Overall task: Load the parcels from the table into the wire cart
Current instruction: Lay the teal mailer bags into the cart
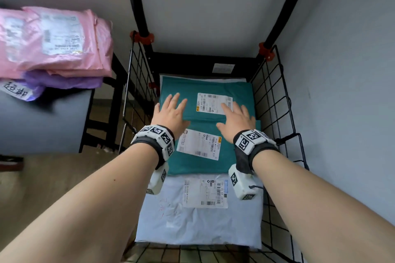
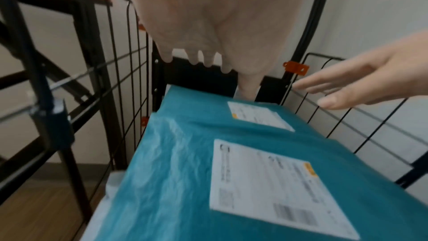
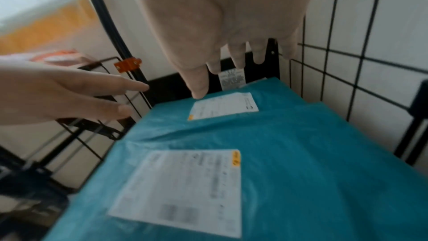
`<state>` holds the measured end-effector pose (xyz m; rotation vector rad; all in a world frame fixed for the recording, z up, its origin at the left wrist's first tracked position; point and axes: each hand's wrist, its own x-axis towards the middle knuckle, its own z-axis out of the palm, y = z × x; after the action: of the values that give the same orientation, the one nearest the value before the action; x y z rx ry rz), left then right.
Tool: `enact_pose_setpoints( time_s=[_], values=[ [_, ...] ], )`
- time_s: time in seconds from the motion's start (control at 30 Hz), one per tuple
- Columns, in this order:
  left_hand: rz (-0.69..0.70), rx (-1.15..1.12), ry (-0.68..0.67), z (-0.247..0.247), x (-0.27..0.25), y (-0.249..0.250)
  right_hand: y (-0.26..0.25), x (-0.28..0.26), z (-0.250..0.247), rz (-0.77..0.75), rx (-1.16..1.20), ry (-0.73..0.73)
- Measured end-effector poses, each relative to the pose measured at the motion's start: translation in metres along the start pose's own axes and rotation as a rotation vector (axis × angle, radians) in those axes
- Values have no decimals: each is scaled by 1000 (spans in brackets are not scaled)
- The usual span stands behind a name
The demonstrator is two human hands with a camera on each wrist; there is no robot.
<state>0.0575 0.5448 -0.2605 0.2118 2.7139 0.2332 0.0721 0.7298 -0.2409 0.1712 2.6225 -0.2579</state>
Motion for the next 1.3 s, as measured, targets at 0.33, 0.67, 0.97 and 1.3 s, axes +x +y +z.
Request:
enact_pose_setpoints(
  time_s=[0.33,0.67,0.97,1.3],
  values=[
    [64,53,253,-108,-95,-51,-128,-93,-68,-91,-21,185],
    [12,142,353,-173,-222,-183,-300,-199,-77,-232,-71,309],
    [-124,181,367,-181,-301,-302,-423,-244,-42,-348,-106,263],
    [-262,155,367,-181,-321,-398,-514,-229,-24,-479,-160,227]
  ],
)
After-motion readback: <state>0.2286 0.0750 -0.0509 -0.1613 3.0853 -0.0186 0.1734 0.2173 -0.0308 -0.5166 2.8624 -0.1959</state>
